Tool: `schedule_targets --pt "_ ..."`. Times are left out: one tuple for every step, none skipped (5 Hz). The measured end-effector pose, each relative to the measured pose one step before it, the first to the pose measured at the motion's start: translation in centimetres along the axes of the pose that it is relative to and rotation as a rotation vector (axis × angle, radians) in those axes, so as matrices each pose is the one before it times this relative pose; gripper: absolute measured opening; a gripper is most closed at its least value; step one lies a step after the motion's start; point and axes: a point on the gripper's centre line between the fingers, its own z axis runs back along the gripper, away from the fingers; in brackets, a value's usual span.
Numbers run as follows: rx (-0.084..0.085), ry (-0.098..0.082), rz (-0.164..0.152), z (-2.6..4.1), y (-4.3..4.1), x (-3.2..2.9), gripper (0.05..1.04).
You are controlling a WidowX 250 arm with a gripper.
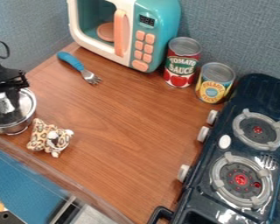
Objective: Moved the silver lid from the middle of the table to the lower left corner of the table
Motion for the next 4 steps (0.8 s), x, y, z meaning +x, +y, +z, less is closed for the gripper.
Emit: schedule_targets --pt "-0.0031 0.0088 -0.0097 0.022 -0.050 -0.173 1.005" --pt "-0.0331 -0.0330 -0.0092 1.839 -0.639 0.447 1.006" --pt "-0.0090 -0.0941 -0.0131 3.077 0.373 1.007 1.001" --pt "0.0000 -0.0009 0.0008 0.079 0.105 -0.028 1.001"
